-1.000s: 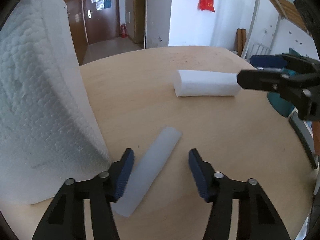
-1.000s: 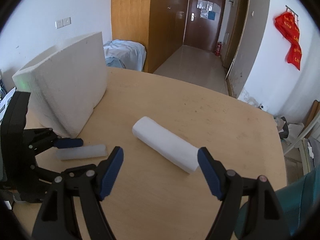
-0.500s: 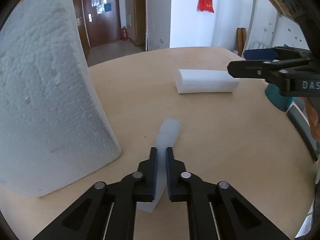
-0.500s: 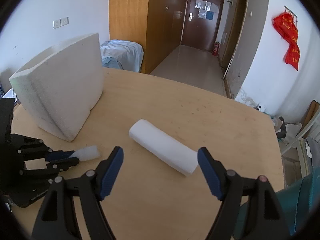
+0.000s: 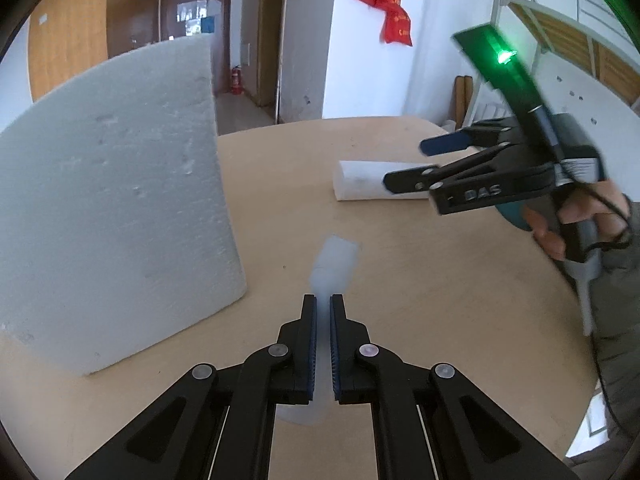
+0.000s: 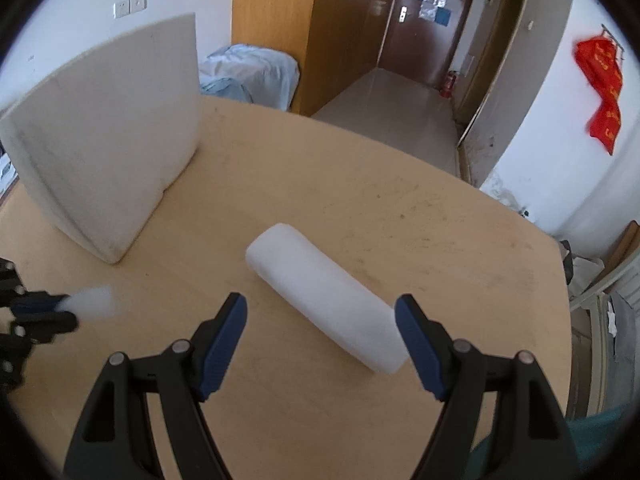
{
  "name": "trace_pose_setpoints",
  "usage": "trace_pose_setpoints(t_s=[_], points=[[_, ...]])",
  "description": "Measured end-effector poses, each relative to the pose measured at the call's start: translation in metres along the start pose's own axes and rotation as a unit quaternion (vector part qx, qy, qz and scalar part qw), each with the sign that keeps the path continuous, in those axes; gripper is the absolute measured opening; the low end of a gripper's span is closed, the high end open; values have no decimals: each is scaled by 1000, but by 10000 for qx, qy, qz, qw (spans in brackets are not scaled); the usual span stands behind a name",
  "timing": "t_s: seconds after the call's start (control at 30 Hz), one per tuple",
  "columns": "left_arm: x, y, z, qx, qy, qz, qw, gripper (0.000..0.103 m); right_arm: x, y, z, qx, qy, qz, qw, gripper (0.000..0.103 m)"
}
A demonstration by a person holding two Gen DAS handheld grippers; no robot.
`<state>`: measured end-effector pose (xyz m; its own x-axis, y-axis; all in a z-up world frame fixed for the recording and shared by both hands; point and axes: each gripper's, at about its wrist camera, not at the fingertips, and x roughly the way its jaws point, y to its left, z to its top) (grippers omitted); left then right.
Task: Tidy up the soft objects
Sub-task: 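Lift the foam strip with the left tool while the right tool grips the white foam block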
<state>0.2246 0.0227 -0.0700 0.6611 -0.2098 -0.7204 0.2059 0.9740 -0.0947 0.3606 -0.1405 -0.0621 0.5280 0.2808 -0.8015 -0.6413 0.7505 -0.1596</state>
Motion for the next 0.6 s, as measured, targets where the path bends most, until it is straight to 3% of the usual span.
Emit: trace_pose_setpoints(t_s=[0.37, 0.6], points=[[-15, 2, -4, -85, -37, -194, 9998, 6, 33, 5, 1, -688, 484, -171, 9963, 80], [-17, 6, -4, -179, -37, -214, 9996, 6, 32, -5, -2, -164, 532, 114, 9984, 77]])
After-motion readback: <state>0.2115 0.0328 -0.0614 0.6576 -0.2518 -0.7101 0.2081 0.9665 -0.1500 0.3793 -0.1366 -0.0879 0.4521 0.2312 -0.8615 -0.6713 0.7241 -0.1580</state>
